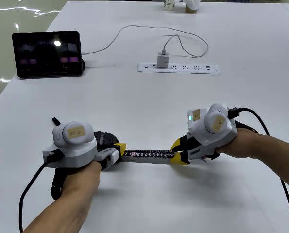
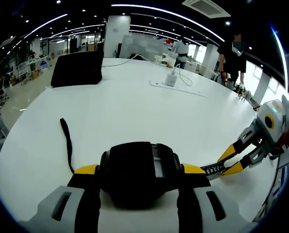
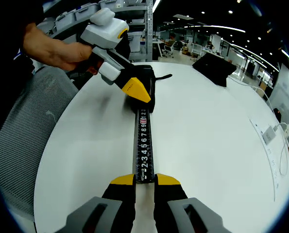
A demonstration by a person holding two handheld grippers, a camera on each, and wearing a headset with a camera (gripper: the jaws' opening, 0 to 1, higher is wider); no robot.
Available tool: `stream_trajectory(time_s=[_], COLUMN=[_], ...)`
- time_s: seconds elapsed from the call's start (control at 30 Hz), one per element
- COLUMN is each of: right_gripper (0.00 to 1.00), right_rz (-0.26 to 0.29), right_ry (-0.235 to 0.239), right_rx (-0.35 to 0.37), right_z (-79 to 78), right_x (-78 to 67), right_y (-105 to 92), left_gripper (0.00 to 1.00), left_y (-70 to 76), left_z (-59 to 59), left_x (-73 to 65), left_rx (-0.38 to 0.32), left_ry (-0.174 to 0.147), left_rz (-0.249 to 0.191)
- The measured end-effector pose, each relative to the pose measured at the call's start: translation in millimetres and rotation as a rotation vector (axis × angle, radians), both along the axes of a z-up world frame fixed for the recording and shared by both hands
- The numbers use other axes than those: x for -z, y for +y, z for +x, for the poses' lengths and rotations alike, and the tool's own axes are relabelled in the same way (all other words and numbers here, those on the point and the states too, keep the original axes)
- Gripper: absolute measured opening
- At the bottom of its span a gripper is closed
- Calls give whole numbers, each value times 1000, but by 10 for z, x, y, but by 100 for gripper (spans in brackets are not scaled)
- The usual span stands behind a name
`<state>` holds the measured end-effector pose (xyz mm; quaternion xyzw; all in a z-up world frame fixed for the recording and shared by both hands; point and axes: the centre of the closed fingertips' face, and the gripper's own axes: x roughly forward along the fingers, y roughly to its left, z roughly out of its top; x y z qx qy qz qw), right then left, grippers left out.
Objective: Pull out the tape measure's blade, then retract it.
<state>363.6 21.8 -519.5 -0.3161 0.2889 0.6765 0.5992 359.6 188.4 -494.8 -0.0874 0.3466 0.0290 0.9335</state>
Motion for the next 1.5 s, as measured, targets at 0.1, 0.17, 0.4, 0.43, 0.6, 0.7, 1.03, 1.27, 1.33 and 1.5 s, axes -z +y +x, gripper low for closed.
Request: stream_trajectory(time_s=[0.1, 0.17, 0.4, 0.43, 0.6, 0.7, 1.03, 1.27, 1.33, 1.5], right_gripper=[10, 10, 10, 10, 10, 10, 10, 10, 10, 10], right_rz=[5, 6, 10, 11, 14, 15, 23, 27, 28, 31], right_ry=[2, 3, 4, 4, 3, 2, 6, 7, 7, 8], right_rx=[0, -2, -4, -4, -5, -6, -8, -10, -11, -12], right_z=[2, 1, -9, -10, -9, -14, -26, -36, -40, -46], right_x=[-2, 1, -7, -8, -12, -11, -15, -14, -13, -9], right_y=[31, 50, 99, 106, 137, 155, 235, 303, 322, 367], left_gripper=[58, 58, 58, 58, 59, 58, 58, 58, 58, 59], left_y=[-1, -1, -2, -2, -1, -3, -4, -2, -1, 2], left_z=[3, 5, 7, 6, 4, 3, 2, 4, 5, 7], left_x=[1, 2, 0, 0, 0, 0, 0, 2, 3, 4], left_rx=[-1, -1, -2, -1, -4, -5, -6, -6, -6, -6], left_ry=[0, 0, 1, 1, 1, 1, 1, 2, 1, 1], left_rz=[-1, -1, -3, -3, -5, -5, -7, -9, -10, -10])
